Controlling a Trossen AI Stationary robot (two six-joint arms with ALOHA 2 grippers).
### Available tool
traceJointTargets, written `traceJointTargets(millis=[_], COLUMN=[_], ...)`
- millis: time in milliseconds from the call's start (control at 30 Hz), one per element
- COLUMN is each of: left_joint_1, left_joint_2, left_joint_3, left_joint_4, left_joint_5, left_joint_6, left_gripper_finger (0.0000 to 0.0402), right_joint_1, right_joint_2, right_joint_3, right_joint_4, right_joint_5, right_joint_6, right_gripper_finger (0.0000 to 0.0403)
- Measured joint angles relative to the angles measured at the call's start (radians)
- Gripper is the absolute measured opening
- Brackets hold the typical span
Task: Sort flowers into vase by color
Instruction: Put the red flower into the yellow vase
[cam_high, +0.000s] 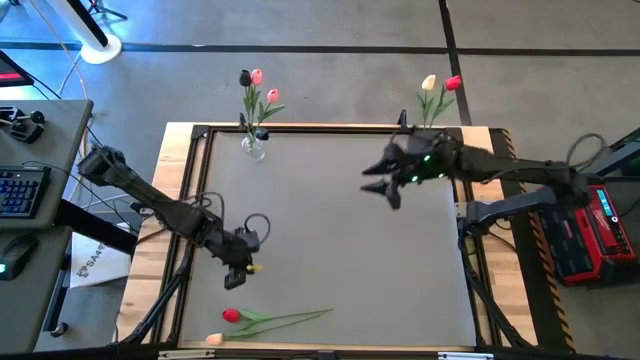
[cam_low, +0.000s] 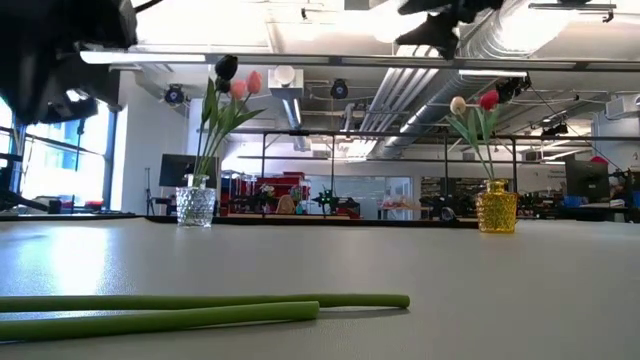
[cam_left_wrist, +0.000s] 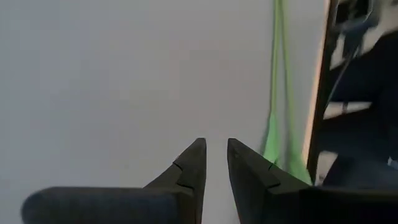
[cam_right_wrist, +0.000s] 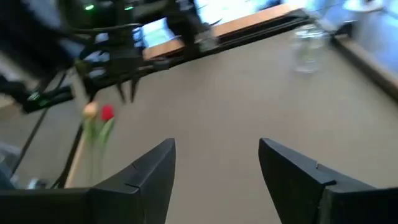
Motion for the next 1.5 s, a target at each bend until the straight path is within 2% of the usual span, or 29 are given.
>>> traceJointTargets(millis=[133,267,400,533,700,867,1100,1333,1500], left_joint_1=[-0.032,-0.066,-0.104,-0.146,-0.169,-0.181,-0.198,-0.202,-0.242], left_joint_2=[0.095,0.196,0.336,0.463,0.567,0.610,0.614,0.614,0.614], left_joint_3=[0.000,0.039,0.114,0.180,0.221,0.236,0.288,0.370,0.382], left_joint_4=[0.139,0.266,0.235,0.220,0.178,0.244,0.241,0.197,0.179], left_joint_5=[0.075,0.089,0.097,0.118,0.125,0.129,0.121,-0.015,-0.109], left_joint_6=[-0.030,-0.069,-0.088,-0.041,-0.008,0.020,0.012,0.002,-0.018], left_gripper_finger=[0.0044,0.0043,0.0043,0.0043,0.0043,0.0043,0.0043,0.0043,0.0043], right_joint_1=[0.090,0.132,0.183,0.229,0.304,0.353,0.411,0.517,0.621], right_joint_2=[0.101,0.177,0.220,0.235,0.236,0.236,0.236,0.244,0.292], right_joint_3=[0.000,0.000,0.000,0.000,0.000,0.000,0.000,0.000,0.001], right_joint_4=[0.062,0.059,0.058,0.058,0.014,-0.049,-0.002,0.040,0.055], right_joint_5=[0.008,0.026,0.093,0.165,0.229,0.279,0.296,0.413,0.457], right_joint_6=[0.017,0.077,0.089,0.183,0.246,0.347,0.552,0.688,0.777], right_gripper_finger=[0.0212,0.0204,0.0196,0.0190,0.0184,0.0183,0.0183,0.0183,0.0183])
